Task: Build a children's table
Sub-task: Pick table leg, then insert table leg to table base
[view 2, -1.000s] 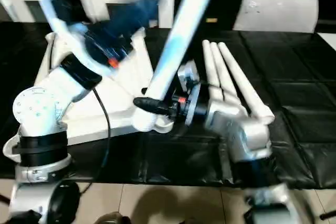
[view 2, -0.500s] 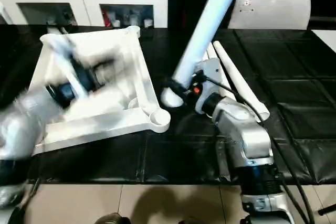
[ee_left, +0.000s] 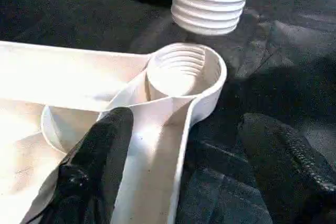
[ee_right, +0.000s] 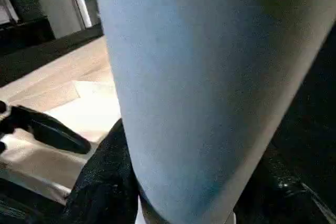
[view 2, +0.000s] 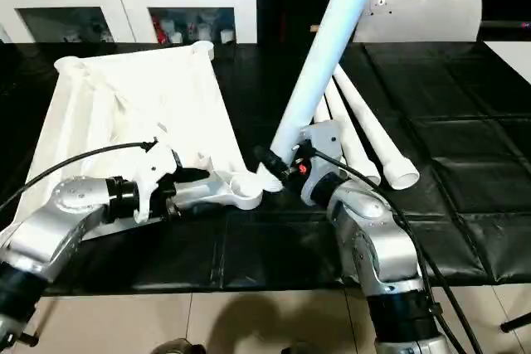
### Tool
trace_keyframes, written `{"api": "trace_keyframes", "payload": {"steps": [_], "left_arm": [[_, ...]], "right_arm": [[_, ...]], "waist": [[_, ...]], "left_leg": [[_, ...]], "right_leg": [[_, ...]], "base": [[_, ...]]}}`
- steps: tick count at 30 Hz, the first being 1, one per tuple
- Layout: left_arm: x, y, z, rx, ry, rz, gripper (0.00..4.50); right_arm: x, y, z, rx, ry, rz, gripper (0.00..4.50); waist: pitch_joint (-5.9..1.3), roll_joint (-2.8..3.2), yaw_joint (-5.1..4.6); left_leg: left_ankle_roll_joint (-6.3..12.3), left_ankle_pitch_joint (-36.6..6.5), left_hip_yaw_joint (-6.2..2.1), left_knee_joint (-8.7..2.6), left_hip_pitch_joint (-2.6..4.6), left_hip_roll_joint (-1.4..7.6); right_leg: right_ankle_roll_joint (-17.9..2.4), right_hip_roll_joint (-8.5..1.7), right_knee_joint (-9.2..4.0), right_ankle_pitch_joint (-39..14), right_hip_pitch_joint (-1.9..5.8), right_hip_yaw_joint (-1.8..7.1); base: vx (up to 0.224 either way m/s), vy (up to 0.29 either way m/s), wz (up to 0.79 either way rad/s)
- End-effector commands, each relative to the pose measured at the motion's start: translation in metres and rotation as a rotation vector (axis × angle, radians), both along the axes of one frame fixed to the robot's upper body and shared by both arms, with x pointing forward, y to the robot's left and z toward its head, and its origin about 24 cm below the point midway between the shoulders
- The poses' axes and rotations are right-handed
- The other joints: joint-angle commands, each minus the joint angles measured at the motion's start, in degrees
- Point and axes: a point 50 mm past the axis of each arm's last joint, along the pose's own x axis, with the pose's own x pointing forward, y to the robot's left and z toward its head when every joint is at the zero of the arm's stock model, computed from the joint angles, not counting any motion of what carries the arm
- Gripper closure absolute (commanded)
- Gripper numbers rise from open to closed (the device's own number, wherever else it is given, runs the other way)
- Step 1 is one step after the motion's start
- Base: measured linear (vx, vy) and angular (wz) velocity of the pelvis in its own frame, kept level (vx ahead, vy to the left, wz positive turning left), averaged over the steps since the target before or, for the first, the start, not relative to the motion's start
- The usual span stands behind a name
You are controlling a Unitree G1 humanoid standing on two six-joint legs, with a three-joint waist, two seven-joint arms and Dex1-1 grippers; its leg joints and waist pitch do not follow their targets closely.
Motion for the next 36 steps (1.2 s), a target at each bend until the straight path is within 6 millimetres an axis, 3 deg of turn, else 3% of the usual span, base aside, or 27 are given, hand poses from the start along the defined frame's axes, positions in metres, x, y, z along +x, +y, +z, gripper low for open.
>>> {"api": "trace_keyframes", "payload": {"steps": [1, 6, 10, 11, 19, 32, 36], "left_arm": [[0.003, 0.002, 0.000, 0.014, 0.003, 0.000, 1.24], [0.006, 0.008, -0.005, 0.013, 0.030, 0.009, 1.64], [0.007, 0.010, -0.008, 0.019, 0.050, -0.001, 1.89], [0.007, 0.010, -0.008, 0.022, 0.053, -0.001, 2.07], [0.008, 0.013, -0.013, 0.047, 0.077, -0.001, 2.50], [0.004, 0.013, -0.019, 0.076, 0.117, -0.070, 3.64], [0.000, 0.011, -0.018, 0.075, 0.134, -0.116, 4.02]], "right_arm": [[-0.002, 0.003, 0.004, 0.013, -0.010, 0.018, 2.61], [-0.005, 0.005, 0.004, -0.015, -0.016, 0.064, 2.61], [-0.005, 0.006, 0.003, -0.035, -0.010, 0.077, 2.61], [-0.005, 0.006, 0.003, -0.041, -0.008, 0.083, 2.61], [-0.002, 0.006, 0.004, -0.066, -0.006, 0.099, 2.61], [-0.002, 0.009, 0.004, -0.076, 0.018, 0.151, 2.61], [-0.002, 0.014, 0.004, -0.077, 0.022, 0.188, 2.61]], "waist": [[-4.16, 0.90, -0.02], [-4.33, 0.99, 0.01], [-4.19, 1.01, 0.00], [-4.16, 1.33, 0.03], [-4.27, 1.11, 0.02], [-4.15, 0.92, 0.09], [-4.27, 0.74, 0.15]], "left_leg": [[-3.05, -15.79, -0.88, -4.74, 1.27, 2.01], [-2.50, -14.25, -0.84, -4.61, 1.11, 2.03], [-2.49, -15.55, -0.80, -4.68, 1.25, 2.07], [-2.65, -16.00, -0.88, -4.72, 1.34, 2.10], [-2.45, -15.12, -0.87, -4.66, 1.22, 2.09], [-2.27, -15.69, -0.89, -4.77, 1.20, 2.20], [-1.92, -14.24, -0.85, -4.70, 1.12, 2.22]], "right_leg": [[-10.62, -3.34, -4.63, -12.85, 2.33, 1.90], [-11.61, -3.37, -4.42, -9.56, 2.51, 1.90], [-11.85, -3.44, -4.58, -11.31, 2.44, 1.92], [-11.78, -3.46, -4.60, -11.97, 2.37, 1.91], [-11.79, -3.51, -4.60, -11.30, 2.49, 1.95], [-11.75, -3.65, -4.70, -12.79, 2.45, 2.00], [-12.27, -3.67, -4.49, -10.71, 2.50, 2.00]], "base": [[0.000, 0.000, 0.00], [0.000, 0.000, 0.00], [0.000, 0.000, 0.00], [0.000, 0.000, 0.00], [0.000, 0.000, 0.00], [0.000, 0.000, 0.00], [0.000, 0.000, 0.00]]}}
